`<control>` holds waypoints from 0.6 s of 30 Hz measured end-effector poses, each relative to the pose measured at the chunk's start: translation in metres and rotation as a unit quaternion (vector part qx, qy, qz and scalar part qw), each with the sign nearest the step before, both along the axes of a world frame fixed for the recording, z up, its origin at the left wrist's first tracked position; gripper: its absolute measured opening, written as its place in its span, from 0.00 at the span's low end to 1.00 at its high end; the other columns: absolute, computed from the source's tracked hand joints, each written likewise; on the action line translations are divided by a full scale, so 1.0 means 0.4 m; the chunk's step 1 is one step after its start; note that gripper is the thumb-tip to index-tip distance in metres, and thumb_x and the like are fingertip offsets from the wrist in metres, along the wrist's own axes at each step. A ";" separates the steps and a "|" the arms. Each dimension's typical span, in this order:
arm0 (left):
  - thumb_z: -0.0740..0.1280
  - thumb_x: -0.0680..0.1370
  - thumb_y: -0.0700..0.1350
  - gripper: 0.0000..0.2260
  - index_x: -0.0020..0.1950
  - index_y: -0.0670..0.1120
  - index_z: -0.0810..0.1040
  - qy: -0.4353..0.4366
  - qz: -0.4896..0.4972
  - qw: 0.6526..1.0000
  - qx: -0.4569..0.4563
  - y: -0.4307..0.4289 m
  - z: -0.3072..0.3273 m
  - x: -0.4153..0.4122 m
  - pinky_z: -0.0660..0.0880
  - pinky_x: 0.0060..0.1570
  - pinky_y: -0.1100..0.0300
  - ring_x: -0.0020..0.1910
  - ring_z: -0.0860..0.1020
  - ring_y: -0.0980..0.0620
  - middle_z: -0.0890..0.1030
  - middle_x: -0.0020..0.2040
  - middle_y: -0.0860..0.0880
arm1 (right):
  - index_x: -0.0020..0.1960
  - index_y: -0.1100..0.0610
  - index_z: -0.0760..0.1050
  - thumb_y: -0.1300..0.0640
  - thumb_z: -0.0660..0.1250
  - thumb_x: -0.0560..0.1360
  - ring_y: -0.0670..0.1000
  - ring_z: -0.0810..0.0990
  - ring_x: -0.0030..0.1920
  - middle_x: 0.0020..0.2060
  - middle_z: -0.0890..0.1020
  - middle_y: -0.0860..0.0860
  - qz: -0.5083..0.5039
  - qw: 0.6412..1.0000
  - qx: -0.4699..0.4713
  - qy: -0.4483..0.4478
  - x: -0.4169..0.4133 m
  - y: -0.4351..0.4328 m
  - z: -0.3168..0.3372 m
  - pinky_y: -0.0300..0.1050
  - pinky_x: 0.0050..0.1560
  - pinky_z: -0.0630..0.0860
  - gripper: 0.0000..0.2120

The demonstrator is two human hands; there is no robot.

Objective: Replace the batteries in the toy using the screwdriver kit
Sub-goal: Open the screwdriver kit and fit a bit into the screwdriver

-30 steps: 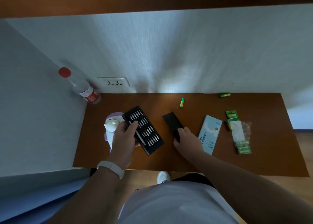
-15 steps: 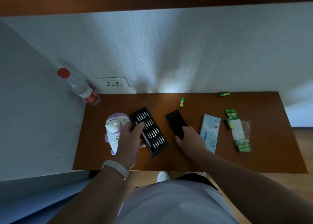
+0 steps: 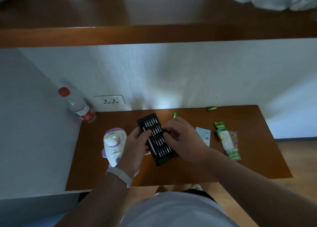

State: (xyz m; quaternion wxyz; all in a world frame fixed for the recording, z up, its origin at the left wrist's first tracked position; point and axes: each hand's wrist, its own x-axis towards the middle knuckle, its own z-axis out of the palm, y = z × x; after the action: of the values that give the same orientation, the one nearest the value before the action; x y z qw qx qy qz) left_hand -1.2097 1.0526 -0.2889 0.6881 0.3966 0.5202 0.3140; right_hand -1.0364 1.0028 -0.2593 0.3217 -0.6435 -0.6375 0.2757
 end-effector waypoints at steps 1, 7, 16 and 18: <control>0.63 0.83 0.43 0.09 0.57 0.50 0.82 -0.004 -0.012 1.000 0.001 -0.004 0.009 0.003 0.83 0.41 0.55 0.49 0.86 0.47 0.87 0.50 0.46 | 0.57 0.51 0.78 0.55 0.67 0.78 0.43 0.75 0.45 0.49 0.74 0.43 0.011 1.000 0.009 -0.012 -0.003 0.000 0.010 0.30 0.43 0.74 0.08; 0.62 0.83 0.40 0.15 0.50 0.55 0.86 -0.032 -0.057 0.998 0.025 -0.033 0.053 0.007 0.82 0.41 0.57 0.46 0.86 0.50 0.87 0.48 0.47 | 0.54 0.54 0.80 0.58 0.68 0.77 0.43 0.72 0.43 0.47 0.71 0.43 0.042 0.996 0.044 -0.066 -0.015 -0.008 0.014 0.32 0.42 0.67 0.07; 0.63 0.82 0.38 0.11 0.56 0.48 0.84 -0.042 -0.040 0.998 0.023 -0.062 0.057 -0.018 0.83 0.43 0.53 0.46 0.85 0.50 0.87 0.48 0.45 | 0.57 0.54 0.80 0.58 0.67 0.78 0.43 0.74 0.43 0.48 0.73 0.46 0.062 0.993 0.052 -0.089 -0.024 -0.038 0.017 0.34 0.42 0.74 0.09; 0.63 0.82 0.38 0.11 0.57 0.48 0.84 -0.039 -0.040 0.998 0.021 -0.070 0.054 -0.025 0.83 0.43 0.53 0.47 0.86 0.49 0.87 0.48 0.45 | 0.57 0.54 0.80 0.58 0.68 0.78 0.45 0.75 0.43 0.48 0.74 0.47 0.068 0.992 0.048 -0.098 -0.029 -0.037 0.018 0.36 0.42 0.75 0.08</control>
State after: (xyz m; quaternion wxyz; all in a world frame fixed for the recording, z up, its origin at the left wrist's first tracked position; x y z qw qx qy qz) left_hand -1.2197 1.0245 -0.2672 0.7115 0.4193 0.4696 0.3122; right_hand -1.0479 0.9879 -0.2519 0.2691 -0.6063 -0.7207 0.2015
